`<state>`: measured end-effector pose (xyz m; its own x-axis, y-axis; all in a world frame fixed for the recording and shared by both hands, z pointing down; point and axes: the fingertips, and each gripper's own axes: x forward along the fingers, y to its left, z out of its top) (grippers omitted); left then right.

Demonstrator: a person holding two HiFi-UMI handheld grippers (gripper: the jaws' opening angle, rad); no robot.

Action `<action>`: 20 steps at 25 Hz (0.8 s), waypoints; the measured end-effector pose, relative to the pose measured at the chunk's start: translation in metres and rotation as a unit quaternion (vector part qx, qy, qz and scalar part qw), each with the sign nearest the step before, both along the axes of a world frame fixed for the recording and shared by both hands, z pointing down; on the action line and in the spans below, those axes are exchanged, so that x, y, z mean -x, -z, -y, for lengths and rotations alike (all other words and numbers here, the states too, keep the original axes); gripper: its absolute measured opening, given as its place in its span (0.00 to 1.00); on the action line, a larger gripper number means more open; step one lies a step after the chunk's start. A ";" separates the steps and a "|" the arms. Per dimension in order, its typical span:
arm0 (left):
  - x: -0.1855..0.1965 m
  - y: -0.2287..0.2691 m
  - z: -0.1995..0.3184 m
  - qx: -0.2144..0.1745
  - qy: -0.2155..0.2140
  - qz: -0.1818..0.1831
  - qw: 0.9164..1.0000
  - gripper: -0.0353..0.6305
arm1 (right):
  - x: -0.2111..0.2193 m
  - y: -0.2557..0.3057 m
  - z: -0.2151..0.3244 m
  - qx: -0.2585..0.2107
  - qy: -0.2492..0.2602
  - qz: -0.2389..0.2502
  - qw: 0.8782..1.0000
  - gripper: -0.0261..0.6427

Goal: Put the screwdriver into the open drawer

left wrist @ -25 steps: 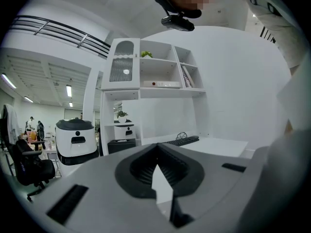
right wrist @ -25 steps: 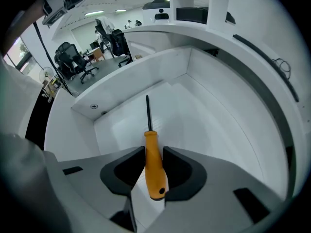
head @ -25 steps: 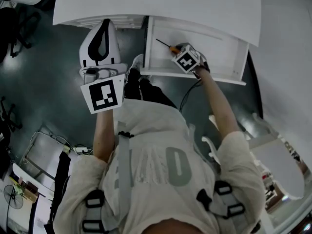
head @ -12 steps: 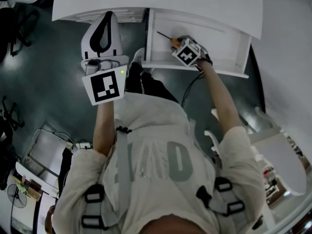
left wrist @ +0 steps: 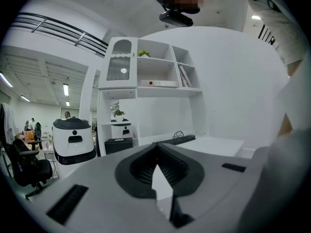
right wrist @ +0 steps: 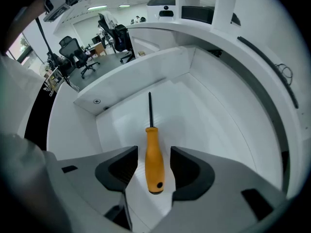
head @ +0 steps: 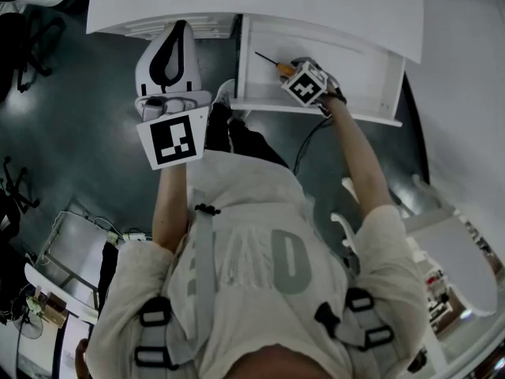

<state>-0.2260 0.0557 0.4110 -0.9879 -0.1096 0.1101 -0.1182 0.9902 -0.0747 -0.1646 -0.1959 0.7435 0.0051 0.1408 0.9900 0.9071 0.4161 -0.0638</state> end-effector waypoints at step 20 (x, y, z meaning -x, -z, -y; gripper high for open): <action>0.020 0.051 0.028 -0.012 -0.043 0.068 0.997 0.06 | 0.109 0.135 -0.007 0.079 -0.078 0.172 0.979 0.35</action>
<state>-0.2459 0.0279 0.3600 -0.9803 -0.1954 -0.0288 -0.1929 0.9786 -0.0720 -0.2734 -0.1892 0.6088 -0.3589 0.2646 0.8951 0.8119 0.5616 0.1595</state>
